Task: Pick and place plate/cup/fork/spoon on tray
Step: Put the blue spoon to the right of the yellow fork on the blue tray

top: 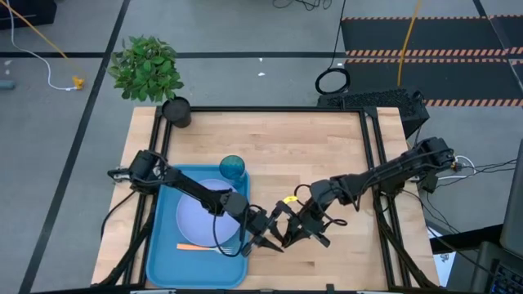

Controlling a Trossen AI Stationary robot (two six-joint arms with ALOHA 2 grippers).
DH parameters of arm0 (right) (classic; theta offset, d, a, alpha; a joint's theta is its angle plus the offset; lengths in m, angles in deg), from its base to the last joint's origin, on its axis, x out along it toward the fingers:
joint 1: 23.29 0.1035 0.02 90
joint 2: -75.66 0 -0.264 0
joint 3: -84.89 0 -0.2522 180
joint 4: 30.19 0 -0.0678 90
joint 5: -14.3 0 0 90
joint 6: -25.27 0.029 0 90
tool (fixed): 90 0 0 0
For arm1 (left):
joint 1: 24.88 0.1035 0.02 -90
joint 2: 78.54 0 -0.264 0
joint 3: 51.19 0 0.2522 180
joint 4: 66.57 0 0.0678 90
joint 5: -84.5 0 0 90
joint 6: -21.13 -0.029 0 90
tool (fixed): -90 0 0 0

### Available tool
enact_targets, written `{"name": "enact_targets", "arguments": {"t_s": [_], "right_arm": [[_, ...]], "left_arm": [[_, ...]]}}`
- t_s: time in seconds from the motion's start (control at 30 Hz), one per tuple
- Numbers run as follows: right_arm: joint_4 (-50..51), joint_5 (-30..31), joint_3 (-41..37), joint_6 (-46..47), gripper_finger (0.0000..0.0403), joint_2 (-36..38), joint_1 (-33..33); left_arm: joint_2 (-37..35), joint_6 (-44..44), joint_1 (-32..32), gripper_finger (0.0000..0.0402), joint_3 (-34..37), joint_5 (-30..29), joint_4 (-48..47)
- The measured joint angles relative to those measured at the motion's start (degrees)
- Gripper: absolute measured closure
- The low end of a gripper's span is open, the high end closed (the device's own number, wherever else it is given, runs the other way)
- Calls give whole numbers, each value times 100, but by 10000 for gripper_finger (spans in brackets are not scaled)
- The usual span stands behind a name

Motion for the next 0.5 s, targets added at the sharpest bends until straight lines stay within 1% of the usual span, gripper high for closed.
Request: {"name": "enact_targets", "arguments": {"t_s": [0.17, 0.27, 0.37, 0.5], "right_arm": [[9, 1, 2, 3, 399, 0, 2], [21, 4, 2, 0, 399, 0, 2], [17, 2, 2, 4, 399, 0, 2], [15, -3, 2, 15, 399, 0, 2]], "left_arm": [[0, 24, 43, 363, 0, -1, -14], [0, 61, 72, 386, 0, 17, -28], [0, 61, 72, 388, 0, 18, -28], [-6, 50, 71, 367, 0, 25, -26]]}}
